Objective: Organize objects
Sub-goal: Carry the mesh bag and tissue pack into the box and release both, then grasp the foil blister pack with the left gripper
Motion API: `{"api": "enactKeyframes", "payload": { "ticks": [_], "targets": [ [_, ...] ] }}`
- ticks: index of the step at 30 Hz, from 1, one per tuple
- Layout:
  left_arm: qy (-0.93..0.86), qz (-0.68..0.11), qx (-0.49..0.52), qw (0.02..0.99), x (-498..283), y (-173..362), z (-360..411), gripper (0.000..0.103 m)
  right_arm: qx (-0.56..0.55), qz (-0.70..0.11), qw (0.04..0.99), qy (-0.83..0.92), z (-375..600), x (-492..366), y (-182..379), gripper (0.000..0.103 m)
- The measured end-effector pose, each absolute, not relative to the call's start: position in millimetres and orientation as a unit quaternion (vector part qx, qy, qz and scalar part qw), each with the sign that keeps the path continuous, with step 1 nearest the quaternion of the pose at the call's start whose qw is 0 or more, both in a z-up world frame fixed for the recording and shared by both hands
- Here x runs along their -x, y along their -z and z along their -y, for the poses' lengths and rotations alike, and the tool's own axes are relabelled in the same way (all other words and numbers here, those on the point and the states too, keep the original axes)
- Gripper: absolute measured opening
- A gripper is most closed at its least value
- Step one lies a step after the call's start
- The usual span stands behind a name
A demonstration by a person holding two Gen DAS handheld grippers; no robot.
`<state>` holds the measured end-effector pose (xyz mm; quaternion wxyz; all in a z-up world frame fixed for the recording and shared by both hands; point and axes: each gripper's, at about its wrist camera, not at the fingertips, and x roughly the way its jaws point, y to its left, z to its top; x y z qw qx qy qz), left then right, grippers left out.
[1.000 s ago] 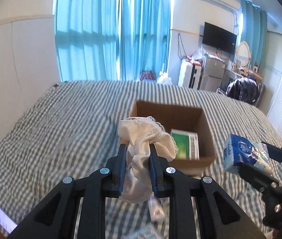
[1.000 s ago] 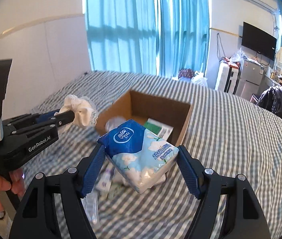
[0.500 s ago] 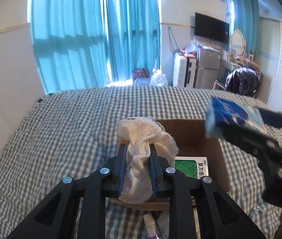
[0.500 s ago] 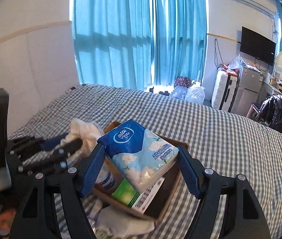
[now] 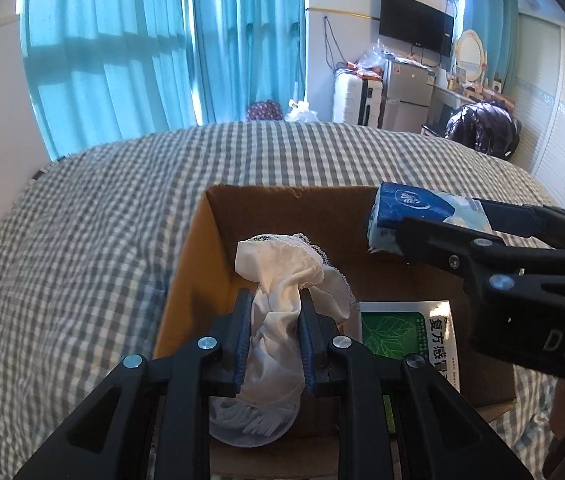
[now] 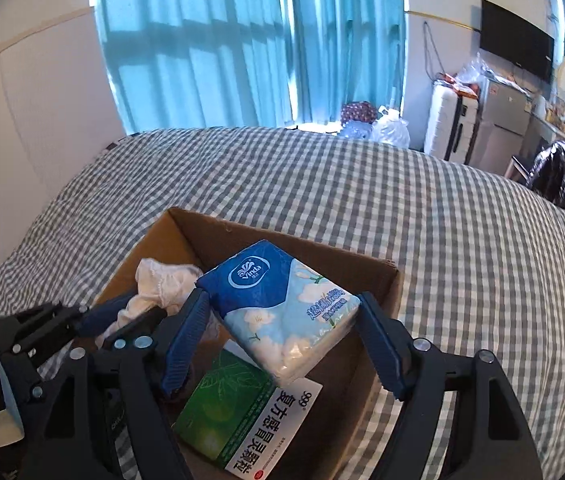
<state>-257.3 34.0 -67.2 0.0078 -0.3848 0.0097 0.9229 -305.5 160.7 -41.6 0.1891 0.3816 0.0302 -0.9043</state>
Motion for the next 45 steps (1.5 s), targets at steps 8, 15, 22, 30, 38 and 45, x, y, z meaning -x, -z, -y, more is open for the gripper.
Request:
{"api": "enactKeyframes", "payload": {
  "ticks": [8,15,22,30,38,45],
  "targets": [
    [-0.934,-0.006,0.358,-0.012,232,38,-32,0.081,-0.343,0.006,0.172,0.923,-189,280,7,0.098],
    [-0.946,0.009,0.322,-0.036,182,-4,-30,0.095,-0.305,0.007,0.151,0.94,-209,210,-42,0.102],
    [-0.953,0.003,0.297,-0.064,118,-27,-38,0.103,-0.284,0.004,0.145,0.948,-224,134,-66,0.103],
    [-0.946,0.0,0.311,-0.088,66,-6,-42,0.103,-0.293,-0.024,0.137,0.946,-237,70,-41,0.103],
    [-0.929,0.02,0.342,-0.141,33,41,-36,0.103,-0.305,-0.051,0.123,0.943,-235,51,13,0.103],
    [-0.895,0.051,0.407,-0.175,22,96,-33,0.103,-0.369,-0.066,0.094,0.922,-225,65,75,0.103]
  ]
}}
